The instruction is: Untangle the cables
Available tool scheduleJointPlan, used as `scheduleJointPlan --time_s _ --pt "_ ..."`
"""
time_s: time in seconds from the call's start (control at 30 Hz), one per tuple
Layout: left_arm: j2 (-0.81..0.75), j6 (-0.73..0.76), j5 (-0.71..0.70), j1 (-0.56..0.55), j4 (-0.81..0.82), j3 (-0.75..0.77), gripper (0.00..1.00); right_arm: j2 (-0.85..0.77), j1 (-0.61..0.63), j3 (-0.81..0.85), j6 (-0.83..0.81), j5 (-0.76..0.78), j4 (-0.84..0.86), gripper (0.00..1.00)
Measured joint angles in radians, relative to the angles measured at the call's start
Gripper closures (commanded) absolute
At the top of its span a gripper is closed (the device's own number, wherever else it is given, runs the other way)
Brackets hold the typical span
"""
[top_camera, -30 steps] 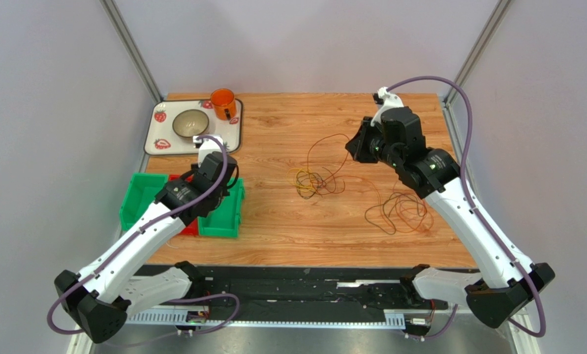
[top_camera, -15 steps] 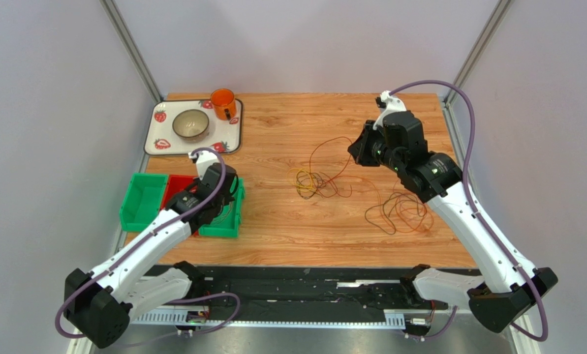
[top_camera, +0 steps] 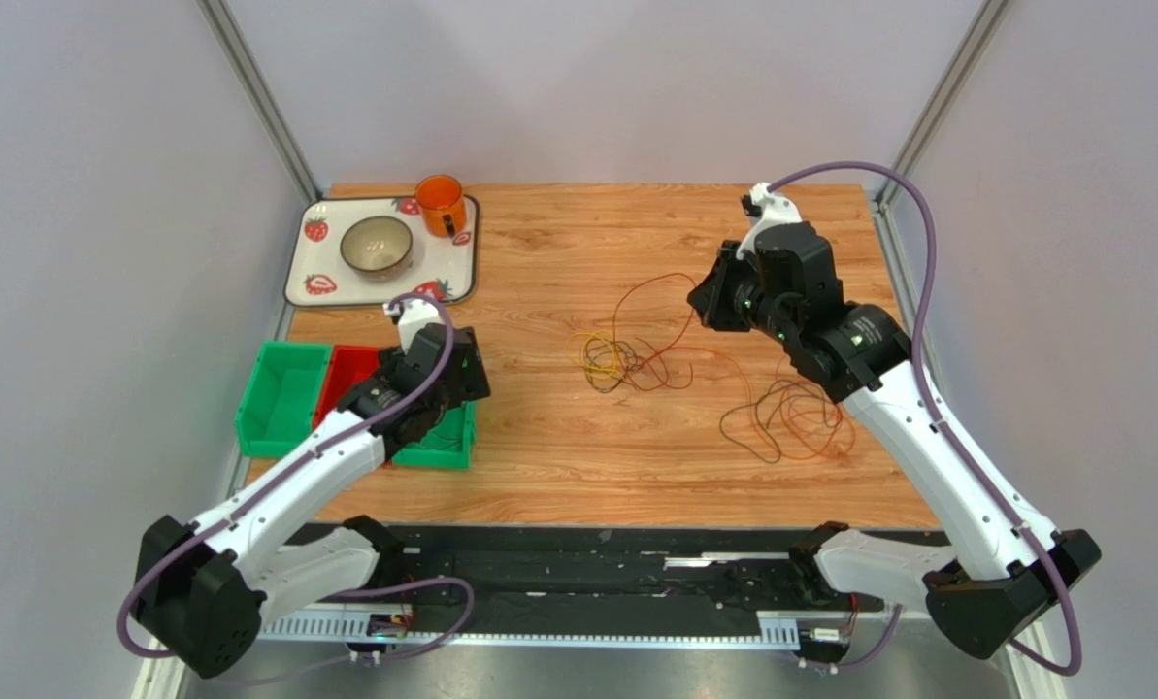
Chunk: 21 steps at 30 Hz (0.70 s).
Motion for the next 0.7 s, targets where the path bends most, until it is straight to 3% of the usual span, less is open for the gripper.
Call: scheduleJointPlan --time_s 0.2,0.4,0.5,0.6,0.63,0.67,0.7 --pt "-0.085 0.087 0.003 -0.035 -0.061 0.126 0.03 -0.001 0.0 -0.039 -0.004 0.047 -0.001 1.0" --pt "0.048 0.211 -0.036 -0.228 -0.05 0.321 0.03 -0.037 -0.015 -0.186 -0.004 0.175 -0.031 1.0" --pt "0.14 0.249 0.032 -0.245 0.023 0.325 0.05 -0.054 -0.029 -0.222 0.001 0.193 -0.045 1.0" --pt "0.244 0.267 0.151 -0.243 0.15 0.301 0.12 -0.08 -0.032 -0.234 0.001 0.191 -0.053 1.0" --pt "0.27 0.27 0.194 -0.243 0.193 0.283 0.2 -0.089 -0.032 -0.237 0.001 0.191 -0.053 1.0" --pt "0.295 0.274 0.246 -0.243 0.241 0.265 0.23 -0.095 -0.032 -0.24 0.0 0.191 -0.052 0.98" --pt "0.315 0.276 0.282 -0.243 0.27 0.255 0.25 -0.101 -0.032 -0.248 0.0 0.19 -0.052 0.82"
